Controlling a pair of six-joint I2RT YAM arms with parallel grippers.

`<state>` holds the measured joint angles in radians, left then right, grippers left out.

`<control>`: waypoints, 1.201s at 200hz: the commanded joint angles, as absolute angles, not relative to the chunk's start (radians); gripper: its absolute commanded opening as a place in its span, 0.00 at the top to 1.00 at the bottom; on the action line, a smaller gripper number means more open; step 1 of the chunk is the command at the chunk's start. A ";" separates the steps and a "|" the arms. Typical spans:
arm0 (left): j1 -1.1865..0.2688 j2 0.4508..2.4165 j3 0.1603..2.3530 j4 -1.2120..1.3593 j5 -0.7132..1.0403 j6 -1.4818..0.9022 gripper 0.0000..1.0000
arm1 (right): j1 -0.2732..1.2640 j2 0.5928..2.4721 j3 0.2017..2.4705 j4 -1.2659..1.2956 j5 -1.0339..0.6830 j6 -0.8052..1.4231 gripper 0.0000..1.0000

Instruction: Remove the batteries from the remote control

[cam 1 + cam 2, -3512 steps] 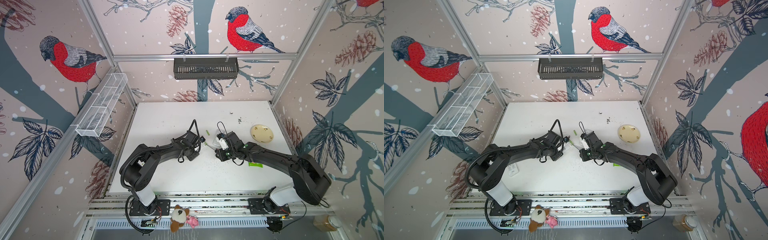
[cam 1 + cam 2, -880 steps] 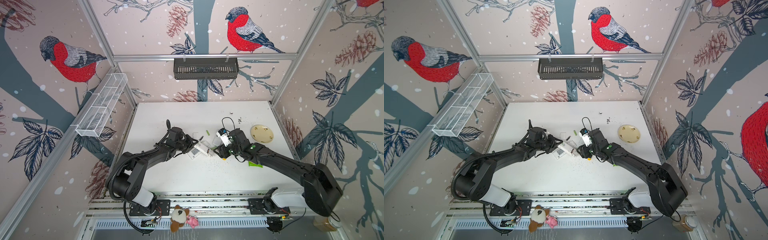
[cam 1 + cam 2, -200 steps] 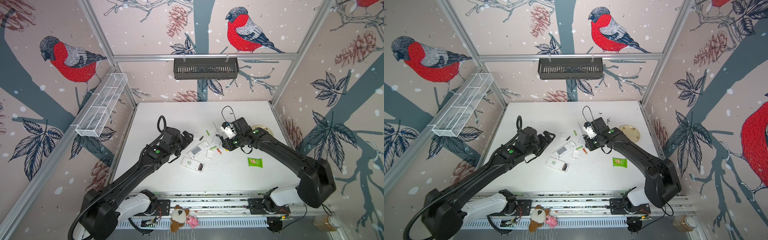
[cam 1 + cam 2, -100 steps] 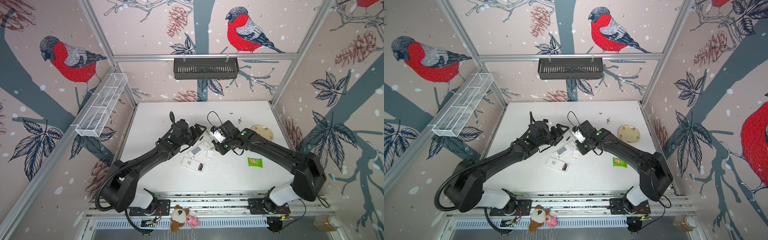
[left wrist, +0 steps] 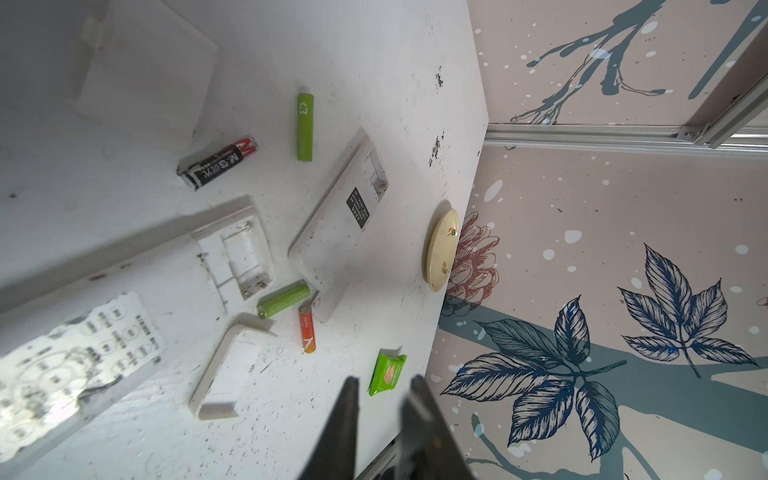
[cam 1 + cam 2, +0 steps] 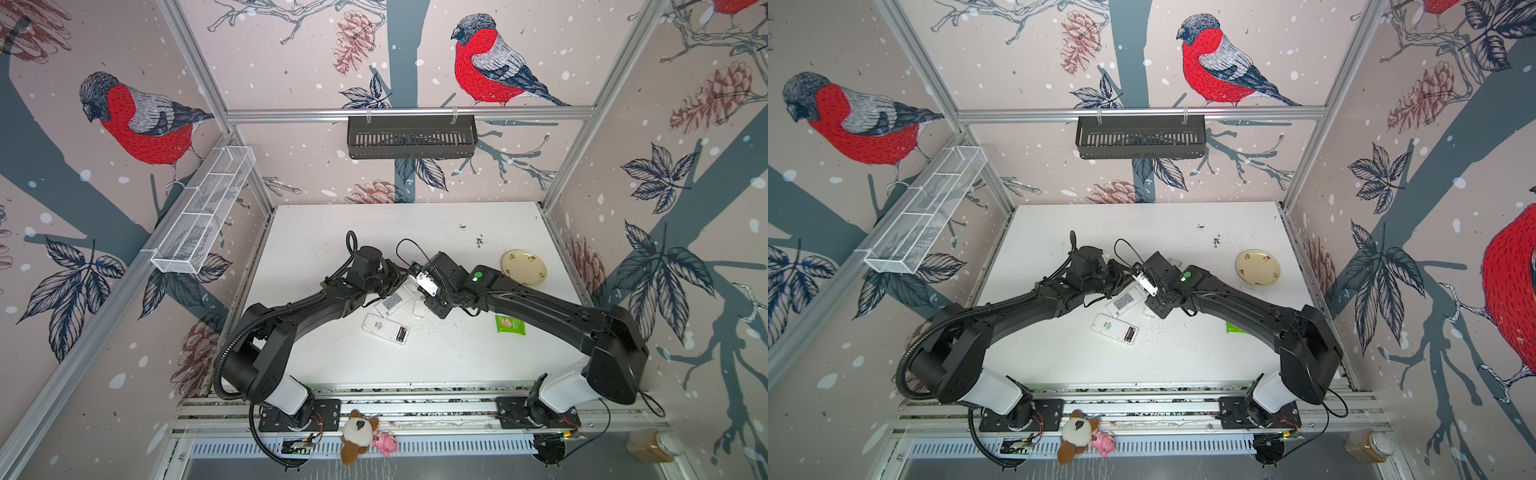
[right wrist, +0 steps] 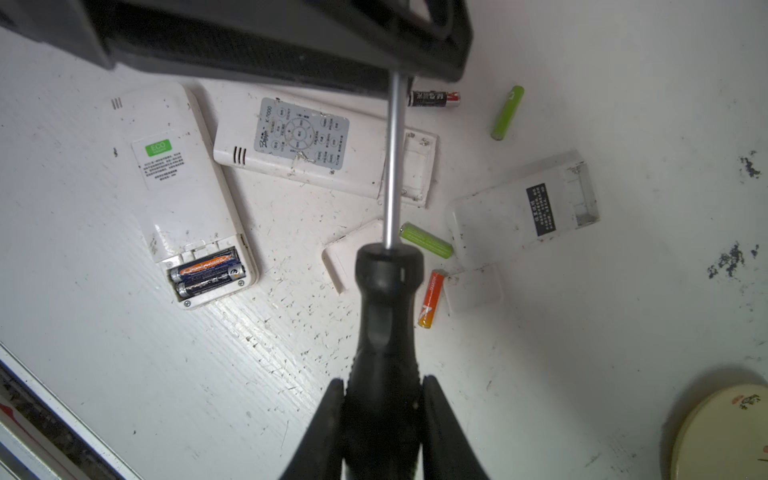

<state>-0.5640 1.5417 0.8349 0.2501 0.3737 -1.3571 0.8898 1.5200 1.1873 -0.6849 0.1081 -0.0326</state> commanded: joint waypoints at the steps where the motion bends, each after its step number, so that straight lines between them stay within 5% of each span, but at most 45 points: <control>1: -0.555 1.557 0.822 0.268 0.416 -1.317 1.00 | 0.893 1.497 1.194 -0.663 0.164 -0.079 0.99; 33: -0.542 1.555 0.810 0.320 0.446 -1.344 1.00 | 0.877 1.464 1.236 -0.609 0.063 -0.096 0.96; 39: -0.540 1.551 0.804 0.342 0.454 -1.370 1.00 | 0.860 1.454 1.248 -0.595 0.037 -0.080 0.88; 53: -0.536 1.539 0.774 0.447 0.472 -1.469 1.00 | 0.787 1.420 1.261 -0.553 -0.081 -0.011 0.49; 100: -0.546 1.546 0.651 0.945 0.414 -1.902 1.00 | 0.398 1.090 0.993 -0.018 -0.567 0.361 0.05; 147: -0.568 1.624 0.677 1.143 0.369 -2.085 1.00 | 0.357 1.152 0.995 -0.065 -0.777 0.339 0.05; 240: -0.584 1.649 0.693 1.148 0.345 -2.092 1.00 | 0.480 1.282 1.027 -0.160 -0.665 0.281 0.12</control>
<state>-0.5812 1.6497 0.6868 1.0672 0.3523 -2.0636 0.4686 1.2438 1.0088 -0.1486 -0.7174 0.2993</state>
